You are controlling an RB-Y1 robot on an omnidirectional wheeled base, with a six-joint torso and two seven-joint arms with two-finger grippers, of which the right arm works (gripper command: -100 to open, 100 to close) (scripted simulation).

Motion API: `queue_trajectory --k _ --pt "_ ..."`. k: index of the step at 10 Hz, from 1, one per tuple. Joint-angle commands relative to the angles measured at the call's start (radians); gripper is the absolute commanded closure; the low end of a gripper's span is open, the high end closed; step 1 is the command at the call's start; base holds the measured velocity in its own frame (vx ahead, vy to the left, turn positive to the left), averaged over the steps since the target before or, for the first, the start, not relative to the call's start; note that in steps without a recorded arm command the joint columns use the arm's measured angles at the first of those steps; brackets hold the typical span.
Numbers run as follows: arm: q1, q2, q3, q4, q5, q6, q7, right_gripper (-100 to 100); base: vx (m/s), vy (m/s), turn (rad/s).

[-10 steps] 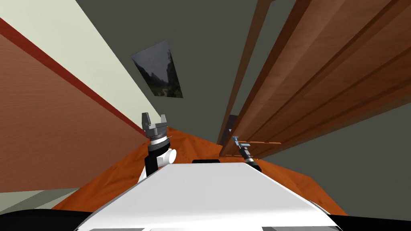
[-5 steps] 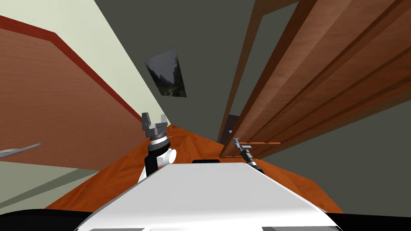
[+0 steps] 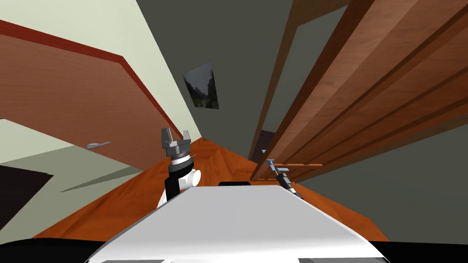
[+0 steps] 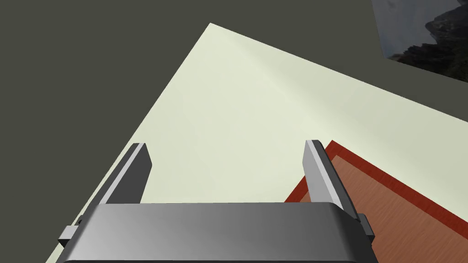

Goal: Pull the door open

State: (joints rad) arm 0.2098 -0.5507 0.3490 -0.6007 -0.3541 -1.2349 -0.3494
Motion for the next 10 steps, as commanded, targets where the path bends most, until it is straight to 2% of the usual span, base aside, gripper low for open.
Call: queue_trajectory --k 1,2,3,4,10 --pt "0.004 -0.008 0.007 0.022 -0.006 -0.029 -0.008 100 -0.225 -0.07 0.142" --pt "0.009 -0.012 0.012 0.028 -0.009 -0.042 -0.011 100 -0.239 -0.064 0.155" --pt "0.006 -0.006 0.013 0.023 -0.004 -0.032 -0.009 100 -0.107 -0.023 0.032" --pt "0.005 -0.007 0.021 0.036 -0.006 -0.044 -0.013 100 -0.191 -0.034 0.184" --pt "-0.002 -0.015 0.038 0.068 -0.015 -0.077 -0.023 100 -0.213 -0.072 0.17"
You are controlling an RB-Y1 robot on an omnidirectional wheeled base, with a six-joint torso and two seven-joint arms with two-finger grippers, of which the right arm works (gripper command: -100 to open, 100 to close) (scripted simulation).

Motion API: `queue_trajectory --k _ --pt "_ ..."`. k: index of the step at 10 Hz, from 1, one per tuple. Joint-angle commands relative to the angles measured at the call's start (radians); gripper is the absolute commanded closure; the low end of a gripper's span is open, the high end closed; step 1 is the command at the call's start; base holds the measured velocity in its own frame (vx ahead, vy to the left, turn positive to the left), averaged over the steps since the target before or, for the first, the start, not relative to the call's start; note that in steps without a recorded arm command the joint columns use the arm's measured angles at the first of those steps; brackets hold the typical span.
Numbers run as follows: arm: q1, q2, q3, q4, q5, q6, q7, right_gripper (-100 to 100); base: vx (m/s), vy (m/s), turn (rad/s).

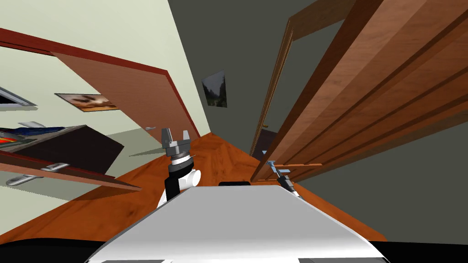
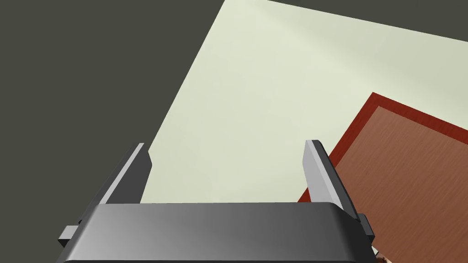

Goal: Pull the door open

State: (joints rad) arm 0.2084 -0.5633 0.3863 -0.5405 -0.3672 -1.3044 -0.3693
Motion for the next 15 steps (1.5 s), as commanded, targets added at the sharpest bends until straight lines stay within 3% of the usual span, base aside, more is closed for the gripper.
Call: queue_trajectory --k 1,15 --pt "-0.002 -0.004 0.003 0.013 -0.004 -0.013 -0.004 100 -0.206 -0.079 0.138" --pt "-0.029 -0.009 0.038 0.071 -0.019 -0.053 -0.02 100 -0.195 -0.062 0.144"
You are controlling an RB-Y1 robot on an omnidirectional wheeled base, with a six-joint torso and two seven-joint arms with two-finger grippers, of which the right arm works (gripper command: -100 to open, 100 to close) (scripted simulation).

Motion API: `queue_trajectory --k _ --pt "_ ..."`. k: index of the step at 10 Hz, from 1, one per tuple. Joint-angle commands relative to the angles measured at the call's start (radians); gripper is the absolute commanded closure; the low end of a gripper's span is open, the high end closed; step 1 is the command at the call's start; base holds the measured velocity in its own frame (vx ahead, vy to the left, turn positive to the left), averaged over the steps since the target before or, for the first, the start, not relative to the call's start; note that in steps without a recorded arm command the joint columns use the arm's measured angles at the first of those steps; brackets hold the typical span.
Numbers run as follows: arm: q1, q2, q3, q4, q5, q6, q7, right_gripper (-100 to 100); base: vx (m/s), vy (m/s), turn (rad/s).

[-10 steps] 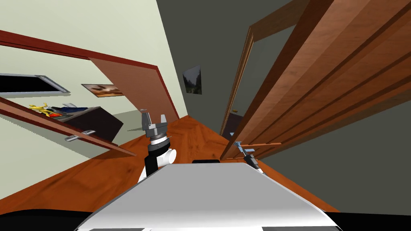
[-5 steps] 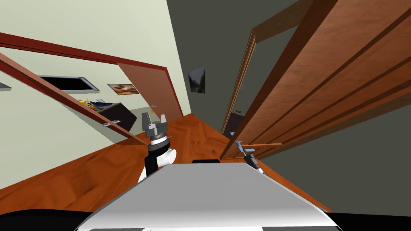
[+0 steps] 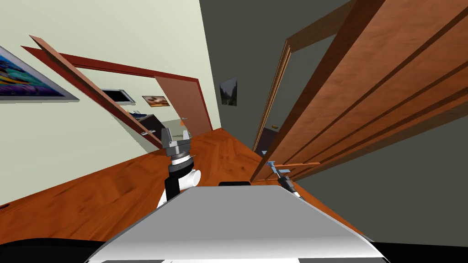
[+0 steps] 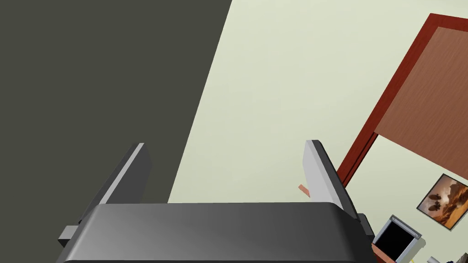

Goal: Pull the door open

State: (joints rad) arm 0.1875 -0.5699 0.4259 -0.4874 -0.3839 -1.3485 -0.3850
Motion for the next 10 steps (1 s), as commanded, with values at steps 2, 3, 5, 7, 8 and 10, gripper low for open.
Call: queue_trajectory --k 2,3,5,7,8,10 --pt "0.0 0.001 0.003 0.001 0.002 -0.001 0.0 100 -0.099 -0.02 0.094" --pt "-0.001 0.0 0.004 0.002 0.002 -0.002 0.0 100 -0.156 -0.055 0.118" --pt "-0.002 -0.001 0.005 0.006 0.004 -0.007 -0.002 100 -0.171 -0.067 0.127" --pt "-0.005 -0.002 0.008 0.011 0.005 -0.012 -0.003 100 -0.193 -0.054 0.141" --pt "-0.006 -0.002 0.009 0.014 0.006 -0.015 -0.004 100 -0.209 -0.044 0.131" --pt "-0.007 -0.003 0.01 0.017 0.007 -0.018 -0.005 100 -0.164 -0.057 0.103"
